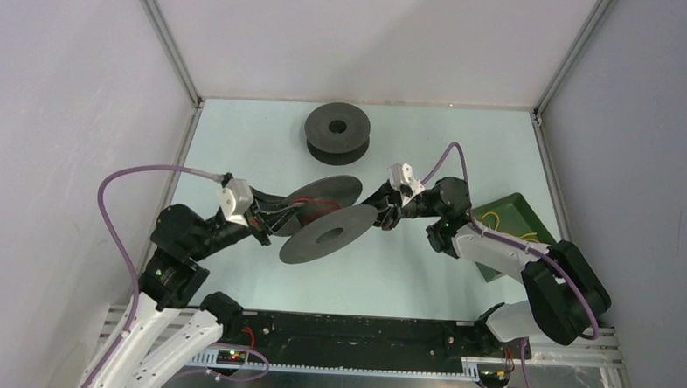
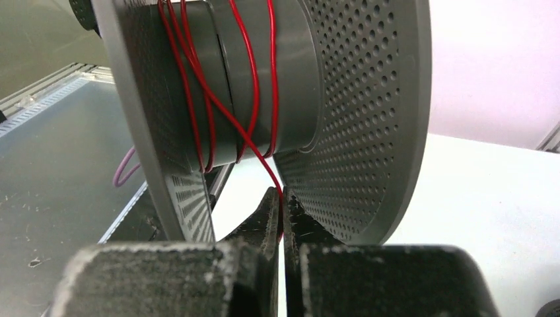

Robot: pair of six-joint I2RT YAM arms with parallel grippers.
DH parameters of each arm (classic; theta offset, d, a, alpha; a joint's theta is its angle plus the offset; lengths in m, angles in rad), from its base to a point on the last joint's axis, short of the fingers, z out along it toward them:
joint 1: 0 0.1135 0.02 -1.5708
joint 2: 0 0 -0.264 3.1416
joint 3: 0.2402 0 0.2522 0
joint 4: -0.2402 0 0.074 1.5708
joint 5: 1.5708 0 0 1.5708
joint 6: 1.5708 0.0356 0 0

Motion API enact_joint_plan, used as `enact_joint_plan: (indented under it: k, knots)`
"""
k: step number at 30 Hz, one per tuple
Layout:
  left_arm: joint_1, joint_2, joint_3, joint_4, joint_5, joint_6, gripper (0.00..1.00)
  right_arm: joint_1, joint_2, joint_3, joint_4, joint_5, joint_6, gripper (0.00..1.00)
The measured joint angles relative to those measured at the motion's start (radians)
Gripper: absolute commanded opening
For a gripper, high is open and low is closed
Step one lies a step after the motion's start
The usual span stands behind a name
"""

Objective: Wrap the cables
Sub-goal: Wrap the cable around the cable reel.

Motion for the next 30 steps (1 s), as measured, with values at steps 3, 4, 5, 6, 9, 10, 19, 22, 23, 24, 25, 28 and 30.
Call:
enact_joint_plan:
  k: [3, 4, 5, 6, 9, 10, 19, 22, 23, 24, 25, 28, 30]
  knots:
    - [0.0, -0.013, -0.029, 0.053, -0.009, -0.066, 0.0, 0.01, 0.0, -0.01, 0.058, 0.026, 0.023, 0.01]
    - [0.0, -0.019, -0.036, 0.063, -0.014, -0.085, 0.0, 0.011, 0.0, -0.014, 0.078, 0.034, 0.032, 0.01]
    - [0.0, -0.026, -0.045, 0.08, -0.023, -0.107, 0.0, 0.012, 0.0, -0.017, 0.103, 0.042, 0.048, 0.01]
    - [0.0, -0.034, -0.053, 0.093, -0.032, -0.128, 0.0, 0.013, 0.0, -0.019, 0.122, 0.053, 0.058, 0.01]
    - [0.0, -0.053, -0.071, 0.137, -0.061, -0.188, 0.0, 0.021, 0.0, -0.02, 0.185, 0.093, 0.094, 0.0]
    - [0.0, -0.06, -0.079, 0.156, -0.071, -0.209, 0.0, 0.026, 0.0, -0.02, 0.208, 0.109, 0.107, 0.0]
    - [0.0, -0.1, -0.156, 0.302, -0.138, -0.341, 0.0, 0.062, 0.023, -0.023, 0.332, 0.223, 0.196, 0.02]
    - [0.0, -0.1, -0.182, 0.351, -0.161, -0.369, 0.0, 0.063, 0.027, -0.025, 0.349, 0.259, 0.234, 0.02]
    - [0.0, -0.1, -0.188, 0.362, -0.167, -0.377, 0.0, 0.064, 0.027, -0.025, 0.352, 0.27, 0.245, 0.02]
    - [0.0, -0.1, -0.195, 0.378, -0.174, -0.386, 0.0, 0.064, 0.029, -0.025, 0.356, 0.28, 0.254, 0.02]
    - [0.0, -0.1, -0.201, 0.393, -0.182, -0.395, 0.0, 0.067, 0.031, -0.025, 0.364, 0.293, 0.265, 0.02]
    - [0.0, -0.1, -0.218, 0.43, -0.201, -0.419, 0.0, 0.078, 0.037, -0.025, 0.385, 0.33, 0.291, 0.02]
    - [0.0, -0.1, -0.227, 0.456, -0.211, -0.435, 0.0, 0.084, 0.039, -0.025, 0.396, 0.351, 0.299, 0.02]
